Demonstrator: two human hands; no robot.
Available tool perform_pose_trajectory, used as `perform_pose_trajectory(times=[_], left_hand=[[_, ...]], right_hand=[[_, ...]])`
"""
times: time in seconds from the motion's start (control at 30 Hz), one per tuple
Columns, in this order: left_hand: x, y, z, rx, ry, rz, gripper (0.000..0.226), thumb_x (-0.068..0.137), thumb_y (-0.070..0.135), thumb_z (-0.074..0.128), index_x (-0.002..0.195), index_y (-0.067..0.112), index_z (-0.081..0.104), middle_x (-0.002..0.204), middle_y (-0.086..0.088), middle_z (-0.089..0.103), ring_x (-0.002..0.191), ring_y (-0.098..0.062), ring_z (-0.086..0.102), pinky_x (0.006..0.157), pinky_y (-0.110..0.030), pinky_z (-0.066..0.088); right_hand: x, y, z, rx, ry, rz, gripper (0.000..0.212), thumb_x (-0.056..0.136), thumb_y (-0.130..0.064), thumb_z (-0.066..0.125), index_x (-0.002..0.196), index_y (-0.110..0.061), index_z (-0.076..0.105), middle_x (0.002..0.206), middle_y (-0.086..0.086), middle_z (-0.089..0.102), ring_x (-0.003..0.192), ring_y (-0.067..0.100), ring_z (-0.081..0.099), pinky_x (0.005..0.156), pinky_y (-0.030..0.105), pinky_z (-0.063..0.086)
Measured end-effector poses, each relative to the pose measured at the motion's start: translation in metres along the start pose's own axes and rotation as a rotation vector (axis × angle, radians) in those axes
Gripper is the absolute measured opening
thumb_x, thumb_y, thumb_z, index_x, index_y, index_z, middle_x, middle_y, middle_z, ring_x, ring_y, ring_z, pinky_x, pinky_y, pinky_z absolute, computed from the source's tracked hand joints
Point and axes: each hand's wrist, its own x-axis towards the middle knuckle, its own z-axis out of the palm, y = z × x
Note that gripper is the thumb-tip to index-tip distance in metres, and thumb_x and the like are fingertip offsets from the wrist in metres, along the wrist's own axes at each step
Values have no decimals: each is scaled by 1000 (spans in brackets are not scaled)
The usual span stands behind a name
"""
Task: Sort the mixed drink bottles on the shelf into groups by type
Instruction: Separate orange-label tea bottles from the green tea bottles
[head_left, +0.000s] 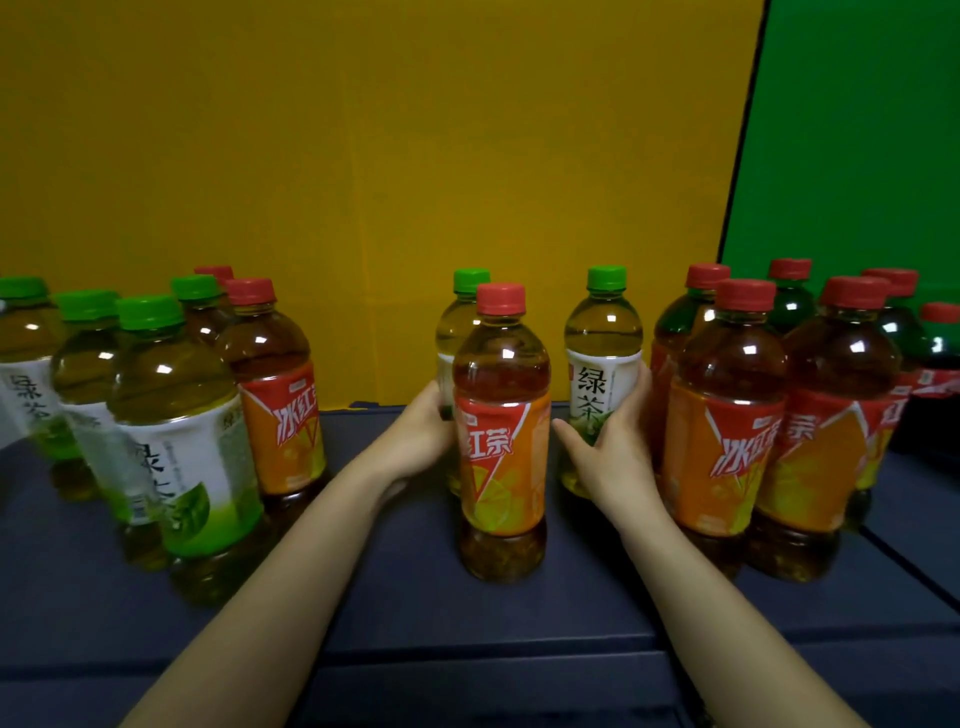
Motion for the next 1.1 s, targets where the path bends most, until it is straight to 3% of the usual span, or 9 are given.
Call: perform_pose_trajectory(times=[0.1,0.17,0.3,0.47,0.63,0.83,1.0,1.1], left_hand=[[-13,-8,-12,-121,69,24,40,85,11,64,122,17,49,101,14,61,88,11,60,63,-3,46],[-27,-10,-18,-186,148,20,48,79,13,70,123,18,50,105,9,64,96,-1,62,66,-8,50],[-51,-15,-24,-177,288,35,52,72,22,76,118,23,51,110,7,64,101,-8,61,84,-27,51],[-75,-18,-31,-118,344,74,53,70,31,79,116,27,52,115,3,63,106,-12,59,94,-38,49],[-95,-18,-37,-110,351,120,53,68,32,79,114,28,54,114,6,64,108,-11,59,97,-41,49],[-122,-14,-47,-117,314,177,52,62,40,82,108,35,57,109,13,67,104,-2,61,93,-35,51],[-155,1,-58,-154,295,171,51,56,44,77,103,35,59,98,21,69,96,6,62,79,-16,52],[-178,8,-69,-133,329,166,47,51,47,73,95,35,60,91,32,67,88,12,61,70,-8,50]], right_hand=[[-3,-4,-3,46,-22,28,86,80,-14,69,143,-19,10,143,4,34,131,18,38,110,40,33],[-9,-7,-4,48,-19,16,82,80,-13,70,142,-16,15,141,3,38,129,16,39,109,38,34],[-26,-9,-6,-16,47,-1,79,80,-16,70,140,-15,19,141,6,39,131,20,39,108,44,36],[-48,-19,-10,-65,84,1,81,78,-16,72,139,-11,19,139,9,40,129,24,39,104,48,39],[-63,-29,-9,-43,72,4,83,77,-17,72,141,-19,18,136,6,43,126,23,43,102,49,40],[-82,-39,-19,-8,75,28,81,76,-18,74,139,-25,23,134,4,46,124,22,46,100,49,44],[-110,-55,-36,70,74,42,70,76,-14,72,131,-22,30,120,-3,50,116,18,50,93,40,46],[-131,-67,-47,137,61,47,63,74,-15,72,122,-29,35,115,-6,55,109,14,54,89,37,47]])
